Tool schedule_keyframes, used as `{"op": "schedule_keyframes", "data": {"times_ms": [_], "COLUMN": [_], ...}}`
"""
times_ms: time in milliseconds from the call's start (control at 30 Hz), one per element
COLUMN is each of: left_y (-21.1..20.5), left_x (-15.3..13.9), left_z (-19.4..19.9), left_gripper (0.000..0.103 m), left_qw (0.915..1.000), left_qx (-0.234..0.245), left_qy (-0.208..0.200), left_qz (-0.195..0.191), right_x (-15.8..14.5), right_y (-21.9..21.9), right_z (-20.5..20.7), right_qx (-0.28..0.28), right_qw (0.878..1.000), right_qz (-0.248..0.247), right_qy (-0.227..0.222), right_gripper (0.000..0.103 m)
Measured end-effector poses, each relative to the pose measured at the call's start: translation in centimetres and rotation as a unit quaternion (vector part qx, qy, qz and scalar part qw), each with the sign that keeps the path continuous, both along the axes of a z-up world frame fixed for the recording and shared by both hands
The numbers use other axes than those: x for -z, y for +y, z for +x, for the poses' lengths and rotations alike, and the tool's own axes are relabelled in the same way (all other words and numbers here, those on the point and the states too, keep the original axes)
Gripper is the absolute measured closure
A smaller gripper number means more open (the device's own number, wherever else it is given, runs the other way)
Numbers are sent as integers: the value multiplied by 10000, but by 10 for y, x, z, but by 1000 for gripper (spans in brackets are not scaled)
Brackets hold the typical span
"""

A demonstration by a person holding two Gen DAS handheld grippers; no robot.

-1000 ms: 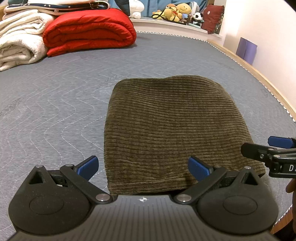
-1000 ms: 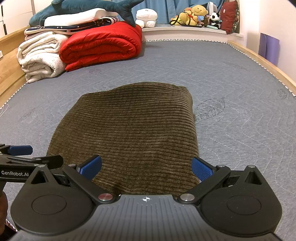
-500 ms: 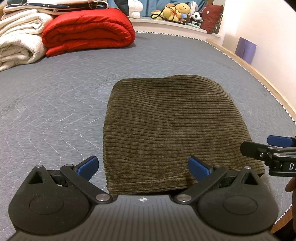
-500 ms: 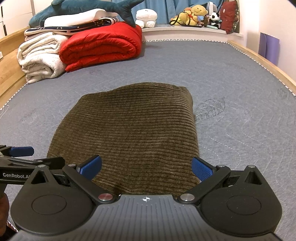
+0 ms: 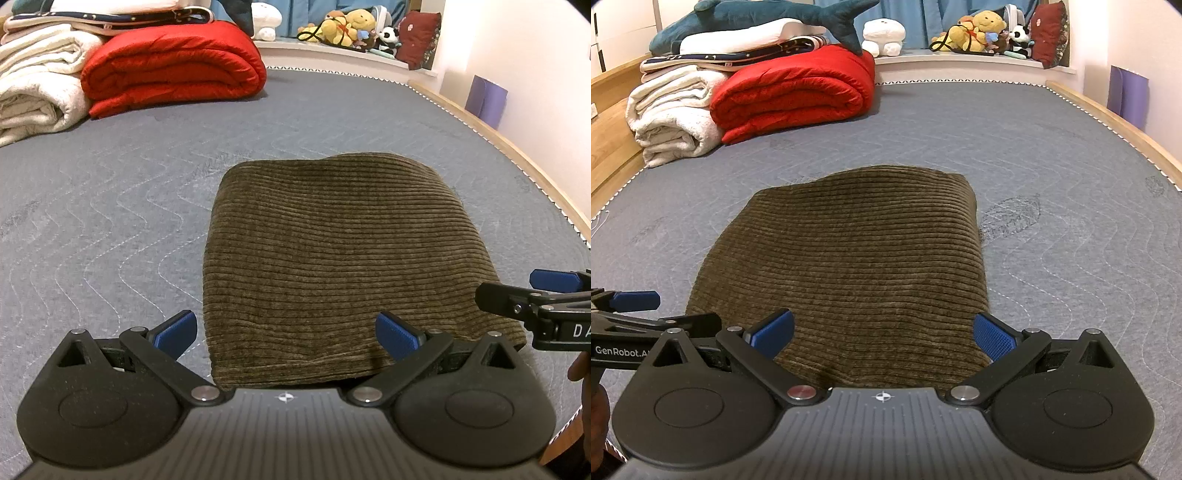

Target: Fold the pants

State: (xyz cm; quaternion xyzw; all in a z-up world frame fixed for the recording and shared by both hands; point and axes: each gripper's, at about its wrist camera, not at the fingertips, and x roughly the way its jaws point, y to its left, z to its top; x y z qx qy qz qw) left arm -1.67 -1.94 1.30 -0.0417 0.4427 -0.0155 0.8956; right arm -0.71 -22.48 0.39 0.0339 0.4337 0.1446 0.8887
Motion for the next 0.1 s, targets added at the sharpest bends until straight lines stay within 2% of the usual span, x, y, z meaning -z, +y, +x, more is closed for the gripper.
{"op": "schedule_keyframes", "data": {"times_ms": [100], "left_y": [0], "left_x": [0], "left_z": [0], "left_gripper": [0], "left_qw": [10000], "left_qx": [-4], "left_qy": [-15], "left_qz": [-7], "right_x": [0], "right_y": [0], "right_z": [0], "right_qx": [7], "right_qw": [10000], "right_qz": [6], "right_qy": [6], "right_gripper": [1]}}
